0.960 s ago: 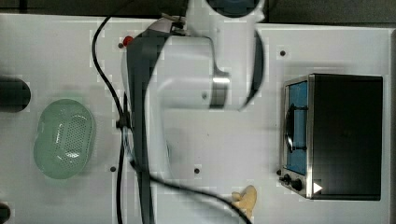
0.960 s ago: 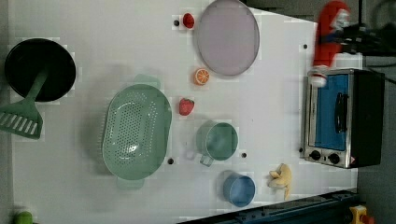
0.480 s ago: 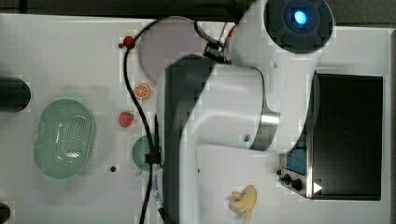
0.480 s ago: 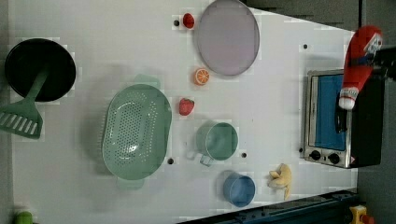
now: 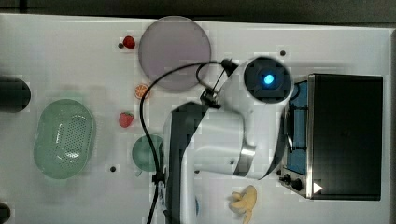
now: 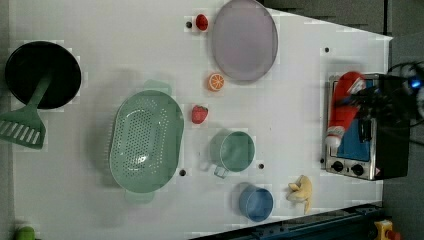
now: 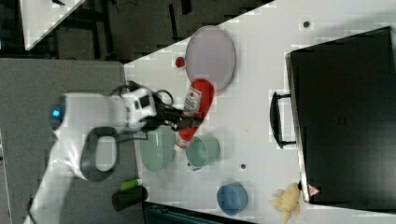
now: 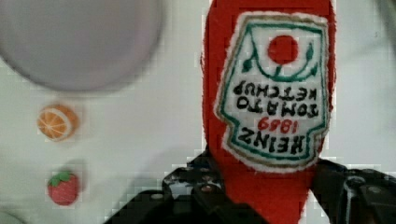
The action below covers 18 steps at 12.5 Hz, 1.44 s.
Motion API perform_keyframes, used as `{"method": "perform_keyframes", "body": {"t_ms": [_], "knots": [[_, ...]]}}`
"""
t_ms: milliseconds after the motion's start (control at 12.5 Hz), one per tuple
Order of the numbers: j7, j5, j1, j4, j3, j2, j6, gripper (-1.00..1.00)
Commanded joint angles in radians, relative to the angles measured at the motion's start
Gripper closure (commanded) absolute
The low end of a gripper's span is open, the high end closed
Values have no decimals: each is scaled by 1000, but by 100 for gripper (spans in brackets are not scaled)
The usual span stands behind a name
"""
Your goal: Pick ketchup from plate and place it on table.
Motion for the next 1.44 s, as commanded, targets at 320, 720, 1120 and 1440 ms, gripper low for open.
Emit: {"method": "perform_keyframes", "body": {"t_ms": [320, 720, 1120, 1440], "knots": [[114, -108, 13, -233, 45, -40, 278, -16], [156, -113, 13, -308, 55, 76, 396, -16], [167, -112, 13, -291, 52, 112, 467, -100], [260, -108, 13, -156, 60, 12, 223, -100]]}}
